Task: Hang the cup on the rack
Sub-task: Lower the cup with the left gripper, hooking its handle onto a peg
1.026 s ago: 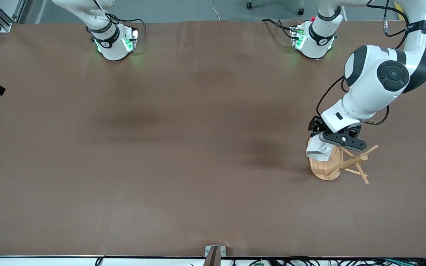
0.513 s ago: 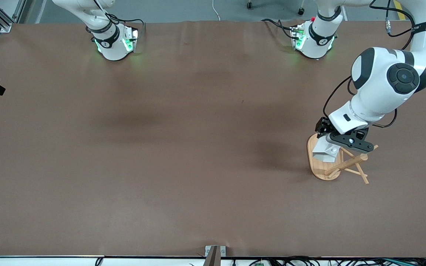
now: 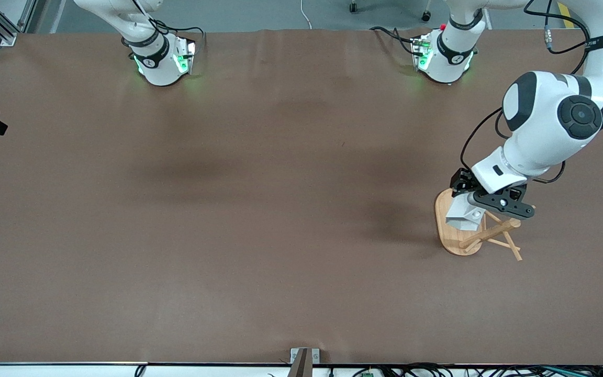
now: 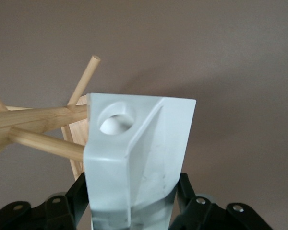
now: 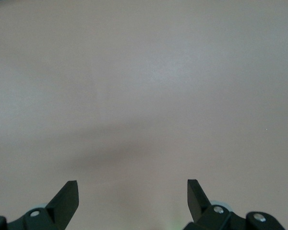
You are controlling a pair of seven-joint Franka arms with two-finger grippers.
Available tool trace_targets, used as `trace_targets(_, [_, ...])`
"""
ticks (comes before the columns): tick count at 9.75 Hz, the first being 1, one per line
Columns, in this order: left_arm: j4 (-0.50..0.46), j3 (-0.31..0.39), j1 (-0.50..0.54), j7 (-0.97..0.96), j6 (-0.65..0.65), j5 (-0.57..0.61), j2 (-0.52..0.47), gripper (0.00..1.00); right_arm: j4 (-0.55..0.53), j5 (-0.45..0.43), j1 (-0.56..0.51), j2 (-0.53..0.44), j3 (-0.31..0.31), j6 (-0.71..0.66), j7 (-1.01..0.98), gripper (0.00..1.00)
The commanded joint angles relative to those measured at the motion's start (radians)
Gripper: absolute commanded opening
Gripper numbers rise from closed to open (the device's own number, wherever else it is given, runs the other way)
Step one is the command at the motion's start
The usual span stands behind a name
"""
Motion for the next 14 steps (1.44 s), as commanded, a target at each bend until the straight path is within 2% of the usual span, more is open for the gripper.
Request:
trace_targets(1, [-0.006, 0.018, 0.001, 0.027, 0.008, -0.018, 0.029, 0.07, 0.021, -0.019, 0.0, 0.008, 0.005, -0.014, 0.009, 1.0])
trace_targets(11, [0.0, 0.05, 0.001, 0.064, 0.011, -0.017, 0.044, 0.1, 0.012, -0.005, -0.006, 0.008, 0.002, -0.005, 0.013, 1.0])
trace_targets(12, [0.001, 0.06, 0.001, 0.075, 0.011, -0.017, 0.05, 0.22, 0.002, -0.004, -0.006, 0.007, 0.0, 0.015, 0.012, 1.0])
trace_targets(13, [0.003, 0.063, 0.001, 0.078, 0.013, -0.017, 0.052, 0.43, -0.043, -0.004, -0.006, -0.007, 0.002, 0.064, 0.014, 1.0])
trace_targets(14, [0.004, 0.063, 0.001, 0.078, 0.015, -0.017, 0.052, 0.9, -0.054, -0.004, -0.005, -0.016, 0.002, 0.067, 0.014, 1.0])
